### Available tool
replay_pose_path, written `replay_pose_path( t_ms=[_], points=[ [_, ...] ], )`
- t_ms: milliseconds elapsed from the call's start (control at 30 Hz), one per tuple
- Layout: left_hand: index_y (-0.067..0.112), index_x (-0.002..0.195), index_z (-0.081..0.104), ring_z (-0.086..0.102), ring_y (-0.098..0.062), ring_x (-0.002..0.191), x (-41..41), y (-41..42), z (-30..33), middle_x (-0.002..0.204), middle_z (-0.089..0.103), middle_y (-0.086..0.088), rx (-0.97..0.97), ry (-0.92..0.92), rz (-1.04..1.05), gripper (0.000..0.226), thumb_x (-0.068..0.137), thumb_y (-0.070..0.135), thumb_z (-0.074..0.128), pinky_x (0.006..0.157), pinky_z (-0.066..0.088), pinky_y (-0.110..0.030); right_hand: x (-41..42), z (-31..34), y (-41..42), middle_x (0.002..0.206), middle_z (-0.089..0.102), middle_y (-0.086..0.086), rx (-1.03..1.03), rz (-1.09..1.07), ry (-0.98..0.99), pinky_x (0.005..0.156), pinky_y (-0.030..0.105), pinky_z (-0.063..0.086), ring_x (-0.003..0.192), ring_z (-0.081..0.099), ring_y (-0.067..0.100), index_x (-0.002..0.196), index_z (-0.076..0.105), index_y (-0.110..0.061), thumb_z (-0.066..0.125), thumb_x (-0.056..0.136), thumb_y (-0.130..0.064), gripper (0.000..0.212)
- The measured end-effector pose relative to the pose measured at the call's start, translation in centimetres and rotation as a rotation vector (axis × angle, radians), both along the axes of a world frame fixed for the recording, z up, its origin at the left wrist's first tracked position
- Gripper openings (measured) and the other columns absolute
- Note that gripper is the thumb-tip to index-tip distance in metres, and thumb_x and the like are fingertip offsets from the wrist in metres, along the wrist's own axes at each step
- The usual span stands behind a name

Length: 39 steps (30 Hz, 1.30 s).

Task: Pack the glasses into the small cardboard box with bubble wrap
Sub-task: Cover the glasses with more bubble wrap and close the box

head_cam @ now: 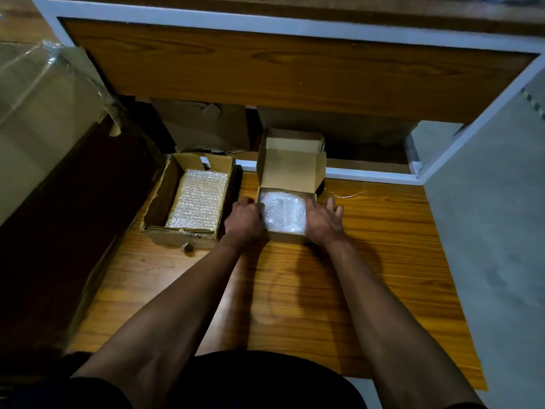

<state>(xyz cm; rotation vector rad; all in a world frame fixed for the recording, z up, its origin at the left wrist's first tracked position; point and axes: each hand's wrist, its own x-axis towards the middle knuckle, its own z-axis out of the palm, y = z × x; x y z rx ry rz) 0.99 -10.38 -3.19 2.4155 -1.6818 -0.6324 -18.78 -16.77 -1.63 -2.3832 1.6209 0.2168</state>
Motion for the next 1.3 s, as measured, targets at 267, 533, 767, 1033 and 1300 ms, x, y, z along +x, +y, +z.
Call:
replay_pose_path(
  t_ms=[267, 533, 767, 1033, 1300],
  points=[
    [0.016, 0.136, 0.067, 0.062, -0.038, 0.119, 1.7, 0.9, 0.1, 0.138, 0.057, -0.019, -0.069, 0.198, -0.023, 0.044, 0.092, 0.019, 0.070, 0.105, 0.050, -0.039, -1.6, 1.4, -0.7, 0.166, 0.032, 0.004, 0.238, -0.016, -0.112, 0.100, 0.050, 0.034, 0.136, 0.028, 0.035, 0.163, 0.011, -0.039, 0.070, 0.093, -0.017, 0.095],
    [0.016, 0.105, 0.072, 0.062, -0.027, 0.093, 1.6, 0.7, 1.7, 0.112, 0.055, -0.007, -0.141, 0.033, -0.089, 0.023, 0.085, 0.018, 0.083, 0.077, 0.046, -0.032, -1.0, 1.8, -0.3, 0.156, 0.040, 0.007, 0.022, 0.034, 0.019, 0.109, 0.047, 0.036, 0.139, 0.035, 0.034, 0.155, 0.033, -0.023, 0.087, 0.079, -0.040, 0.094],
    [0.020, 0.108, 0.075, 0.057, -0.025, 0.110, 1.7, 2.8, 0.9, 0.120, 0.057, -0.004, -0.276, -0.292, -0.327, 0.045, 0.099, 0.059, 0.055, 0.079, 0.050, -0.039, -2.3, 0.5, 0.5, 0.123, 0.055, -0.007, -0.092, 0.067, -0.177, 0.095, 0.039, 0.038, 0.122, 0.045, 0.023, 0.095, 0.059, -0.032, 0.083, 0.083, -0.036, 0.027],
    [0.024, 0.100, 0.065, 0.053, -0.022, 0.105, 1.1, 4.9, 0.2, 0.105, 0.066, 0.001, -0.443, -0.355, -0.460, 0.034, 0.099, 0.055, 0.050, 0.081, 0.037, -0.040, -3.4, -0.3, 2.7, 0.094, 0.066, -0.010, -0.144, 0.272, -0.375, 0.090, 0.042, 0.045, 0.097, 0.053, 0.014, 0.093, 0.067, -0.028, 0.072, 0.086, -0.029, 0.008],
    [0.028, 0.114, 0.059, 0.052, -0.025, 0.119, 1.4, 4.7, -0.2, 0.112, 0.073, 0.002, -0.333, -0.342, -0.460, 0.030, 0.096, 0.051, 0.053, 0.089, 0.037, -0.045, -3.8, -2.0, 4.3, 0.094, 0.071, 0.001, -0.263, 0.232, -0.338, 0.086, 0.041, 0.048, 0.096, 0.057, 0.020, 0.099, 0.071, -0.023, 0.085, 0.084, -0.030, 0.022]
  ],
)
